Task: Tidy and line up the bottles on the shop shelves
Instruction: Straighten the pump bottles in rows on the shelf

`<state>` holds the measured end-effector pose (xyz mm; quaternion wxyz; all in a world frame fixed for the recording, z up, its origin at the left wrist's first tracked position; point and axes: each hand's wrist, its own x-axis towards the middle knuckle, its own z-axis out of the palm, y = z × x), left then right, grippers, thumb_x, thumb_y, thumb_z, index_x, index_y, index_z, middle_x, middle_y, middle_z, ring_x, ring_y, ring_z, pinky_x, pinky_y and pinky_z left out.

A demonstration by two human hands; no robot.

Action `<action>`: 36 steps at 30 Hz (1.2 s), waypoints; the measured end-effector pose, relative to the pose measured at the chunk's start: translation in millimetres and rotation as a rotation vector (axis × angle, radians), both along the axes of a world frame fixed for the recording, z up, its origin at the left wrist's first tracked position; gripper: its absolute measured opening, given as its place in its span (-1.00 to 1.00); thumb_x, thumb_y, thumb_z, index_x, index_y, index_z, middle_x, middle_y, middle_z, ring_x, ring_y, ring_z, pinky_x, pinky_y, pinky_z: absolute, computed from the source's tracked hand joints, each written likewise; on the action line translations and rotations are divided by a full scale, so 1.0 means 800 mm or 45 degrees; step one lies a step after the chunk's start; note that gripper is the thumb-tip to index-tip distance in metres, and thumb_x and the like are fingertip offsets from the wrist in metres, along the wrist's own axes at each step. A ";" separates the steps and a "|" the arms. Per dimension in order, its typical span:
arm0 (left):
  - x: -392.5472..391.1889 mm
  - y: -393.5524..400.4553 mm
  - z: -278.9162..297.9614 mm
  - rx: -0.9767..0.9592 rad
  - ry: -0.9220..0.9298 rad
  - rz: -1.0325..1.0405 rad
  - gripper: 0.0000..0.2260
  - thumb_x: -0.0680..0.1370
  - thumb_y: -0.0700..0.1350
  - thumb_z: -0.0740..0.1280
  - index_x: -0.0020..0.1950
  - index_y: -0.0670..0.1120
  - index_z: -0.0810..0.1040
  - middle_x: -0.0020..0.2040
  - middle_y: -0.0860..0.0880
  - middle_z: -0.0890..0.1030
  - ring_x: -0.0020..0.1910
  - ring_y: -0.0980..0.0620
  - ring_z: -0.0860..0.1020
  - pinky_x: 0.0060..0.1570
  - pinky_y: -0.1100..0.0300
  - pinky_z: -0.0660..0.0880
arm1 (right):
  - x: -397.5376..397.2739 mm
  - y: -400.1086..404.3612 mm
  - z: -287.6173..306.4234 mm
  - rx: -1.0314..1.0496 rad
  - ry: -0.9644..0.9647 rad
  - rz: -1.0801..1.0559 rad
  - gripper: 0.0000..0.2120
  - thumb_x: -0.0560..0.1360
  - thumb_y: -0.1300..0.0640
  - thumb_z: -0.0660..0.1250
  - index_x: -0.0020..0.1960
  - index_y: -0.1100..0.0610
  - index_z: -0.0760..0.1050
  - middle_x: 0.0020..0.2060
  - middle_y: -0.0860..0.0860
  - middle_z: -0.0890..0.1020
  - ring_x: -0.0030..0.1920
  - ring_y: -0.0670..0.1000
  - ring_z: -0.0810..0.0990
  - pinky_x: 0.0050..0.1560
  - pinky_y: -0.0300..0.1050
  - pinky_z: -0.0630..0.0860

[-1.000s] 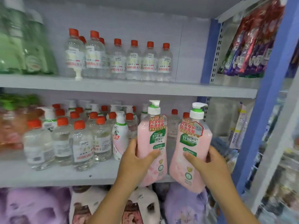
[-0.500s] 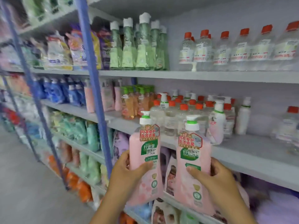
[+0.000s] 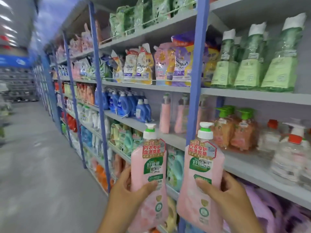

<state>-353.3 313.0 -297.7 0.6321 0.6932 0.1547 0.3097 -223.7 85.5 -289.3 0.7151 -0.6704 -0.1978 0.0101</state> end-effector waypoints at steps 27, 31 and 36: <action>0.431 0.382 0.037 0.090 -0.200 -0.081 -0.54 0.16 0.17 0.61 0.03 0.28 0.62 -0.06 0.14 0.76 -0.13 0.13 0.73 -0.15 0.13 0.63 | 0.337 0.336 0.017 0.091 -0.082 -0.495 -0.58 0.28 0.23 0.63 -0.04 -0.24 0.69 -0.16 -0.09 0.78 -0.18 -0.07 0.76 -0.31 -0.28 0.63; 0.515 0.427 0.030 0.104 -0.170 -0.252 -0.61 0.30 -0.02 0.66 0.02 0.27 0.63 -0.06 0.14 0.76 -0.11 0.11 0.74 -0.11 0.06 0.64 | 0.363 0.356 0.011 0.079 -0.080 -0.730 -0.52 0.19 -0.03 0.65 0.08 -0.23 0.65 -0.08 -0.12 0.77 -0.08 -0.04 0.77 -0.05 0.02 0.66; 0.608 0.456 0.011 0.125 -0.194 -0.453 -0.61 0.35 -0.11 0.65 0.05 0.22 0.63 -0.05 0.16 0.76 -0.11 0.15 0.73 -0.15 0.13 0.64 | 0.388 0.370 0.010 0.029 -0.075 -0.964 -0.52 0.24 -0.03 0.62 0.14 -0.12 0.63 -0.03 -0.07 0.77 -0.03 0.02 0.76 0.07 0.20 0.66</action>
